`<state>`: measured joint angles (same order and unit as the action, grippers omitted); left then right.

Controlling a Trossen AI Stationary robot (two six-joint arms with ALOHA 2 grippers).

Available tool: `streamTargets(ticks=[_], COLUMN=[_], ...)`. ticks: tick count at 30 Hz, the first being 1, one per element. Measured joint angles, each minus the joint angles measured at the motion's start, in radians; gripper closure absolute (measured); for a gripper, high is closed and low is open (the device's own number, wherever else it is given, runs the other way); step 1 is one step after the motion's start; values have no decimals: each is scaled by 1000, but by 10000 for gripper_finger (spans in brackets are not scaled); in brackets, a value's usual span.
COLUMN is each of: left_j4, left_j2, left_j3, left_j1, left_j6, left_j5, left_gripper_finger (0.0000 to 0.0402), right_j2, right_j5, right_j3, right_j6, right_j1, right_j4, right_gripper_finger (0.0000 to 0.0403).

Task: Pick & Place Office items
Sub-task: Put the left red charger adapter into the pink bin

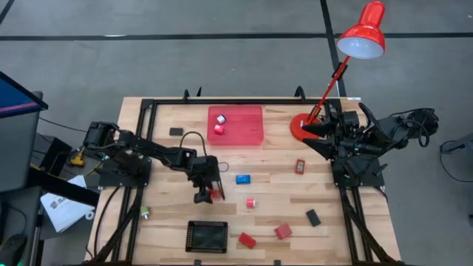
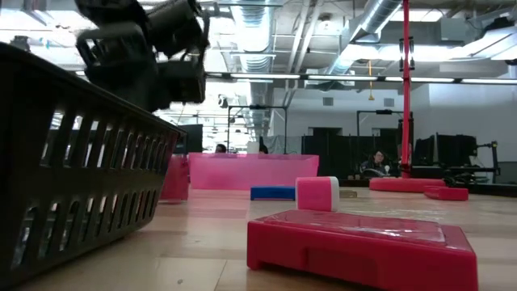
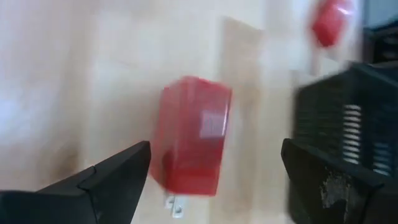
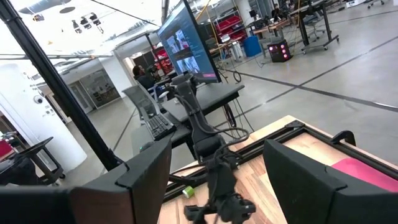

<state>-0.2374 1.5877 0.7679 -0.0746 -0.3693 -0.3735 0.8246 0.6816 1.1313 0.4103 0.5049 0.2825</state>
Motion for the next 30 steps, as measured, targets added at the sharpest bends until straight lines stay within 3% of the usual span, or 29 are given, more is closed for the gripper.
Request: streamTargets(ticks=[17,30], left_j4=[112,123], left_j2=[3,3], left_j3=[-45,-45], left_j1=[28,-11], left_j6=[-57,-21], left_j5=[88,168], left_gripper_finger=[66,140], right_j2=[0,0], right_j5=[0,0], right_j3=[0,0], right_j6=[1,1], right_j1=[0,0], right_j4=[0,0], right_gripper_finger=[154,154])
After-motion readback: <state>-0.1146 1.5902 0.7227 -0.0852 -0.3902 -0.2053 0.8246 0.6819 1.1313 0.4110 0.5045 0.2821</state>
